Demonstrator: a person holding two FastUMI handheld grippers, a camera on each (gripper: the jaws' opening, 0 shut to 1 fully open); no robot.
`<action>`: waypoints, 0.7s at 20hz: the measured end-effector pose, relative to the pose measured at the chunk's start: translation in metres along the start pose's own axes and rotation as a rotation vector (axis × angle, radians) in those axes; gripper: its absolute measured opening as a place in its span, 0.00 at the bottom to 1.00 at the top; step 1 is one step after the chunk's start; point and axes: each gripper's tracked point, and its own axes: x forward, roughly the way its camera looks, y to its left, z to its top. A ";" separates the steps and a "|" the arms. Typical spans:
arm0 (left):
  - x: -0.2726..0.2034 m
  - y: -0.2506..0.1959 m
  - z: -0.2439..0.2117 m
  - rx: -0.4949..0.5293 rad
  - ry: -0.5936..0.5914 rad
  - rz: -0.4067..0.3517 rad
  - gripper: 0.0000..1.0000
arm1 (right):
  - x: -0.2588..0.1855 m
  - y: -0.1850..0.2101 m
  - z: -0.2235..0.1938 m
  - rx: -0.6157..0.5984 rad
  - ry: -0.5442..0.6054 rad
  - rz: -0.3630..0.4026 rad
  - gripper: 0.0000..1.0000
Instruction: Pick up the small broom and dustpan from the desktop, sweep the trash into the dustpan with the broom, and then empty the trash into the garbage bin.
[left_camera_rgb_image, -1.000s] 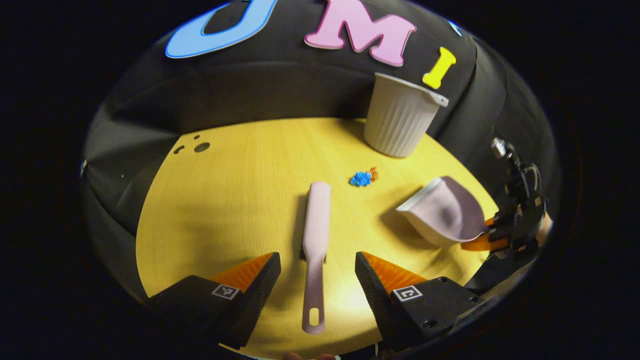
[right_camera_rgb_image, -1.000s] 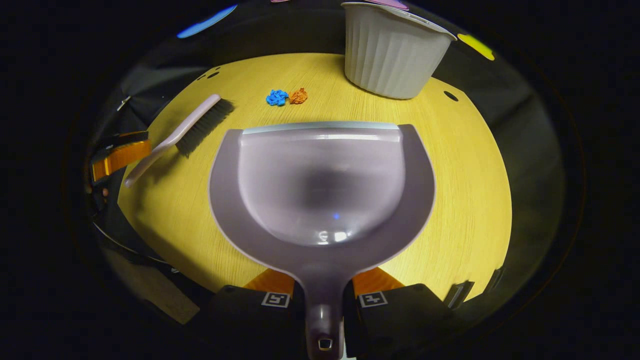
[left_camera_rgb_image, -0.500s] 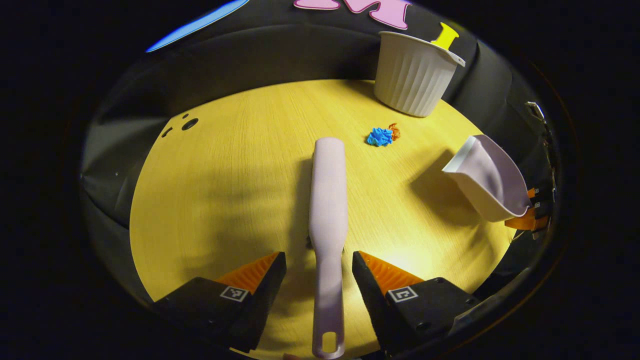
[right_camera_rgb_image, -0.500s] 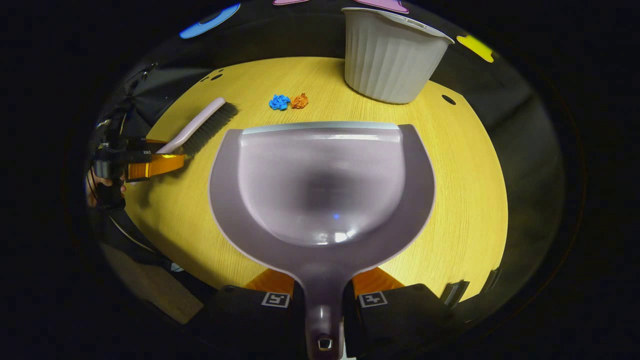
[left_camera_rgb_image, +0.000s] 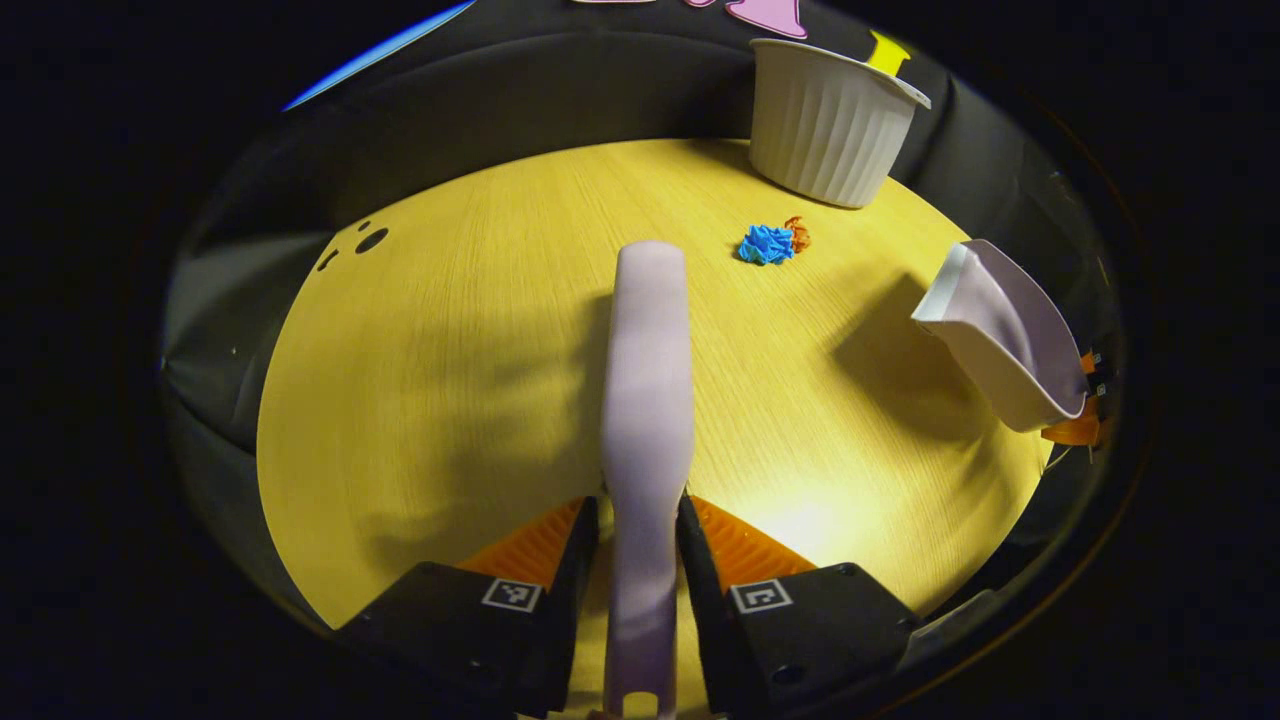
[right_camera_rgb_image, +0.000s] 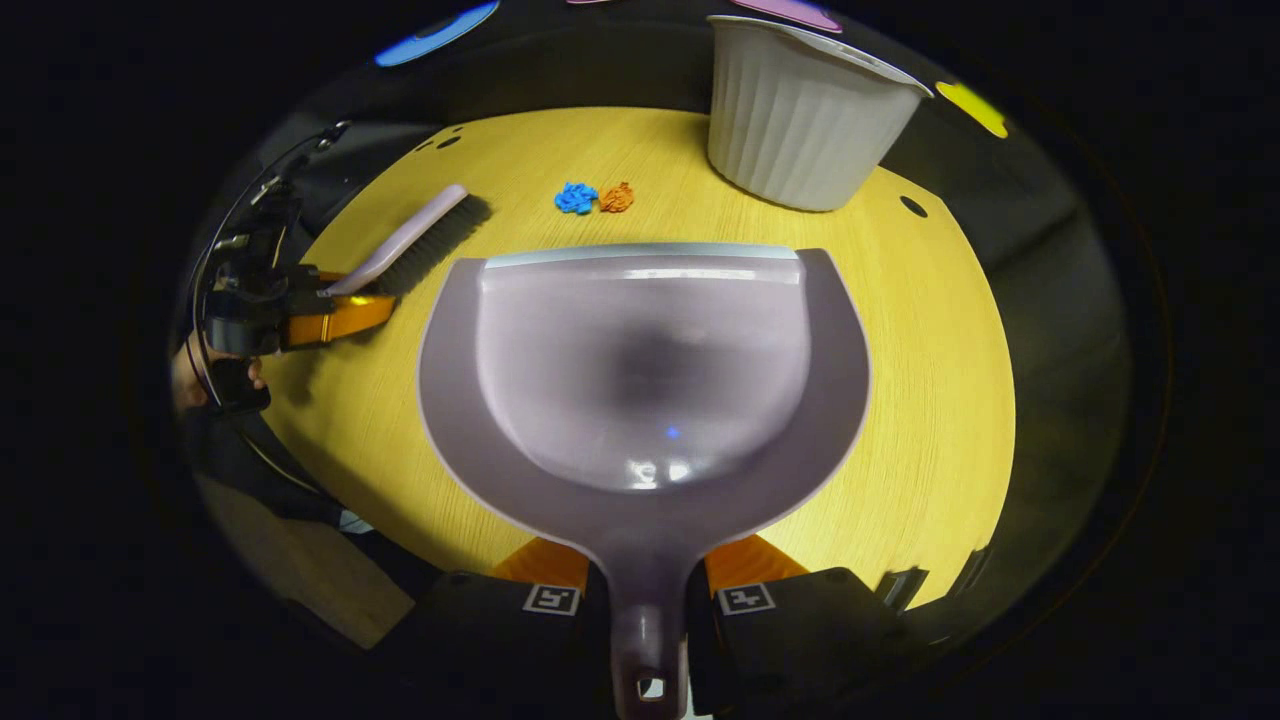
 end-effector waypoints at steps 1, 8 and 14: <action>-0.003 0.000 0.003 0.008 0.008 0.001 0.44 | -0.001 0.003 -0.001 -0.019 0.010 0.002 0.35; 0.003 0.004 0.059 0.052 -0.083 -0.004 0.29 | 0.007 0.008 0.001 -0.105 0.121 0.006 0.35; 0.023 -0.003 0.124 0.118 -0.151 -0.020 0.31 | 0.018 0.007 0.008 -0.118 0.173 0.021 0.35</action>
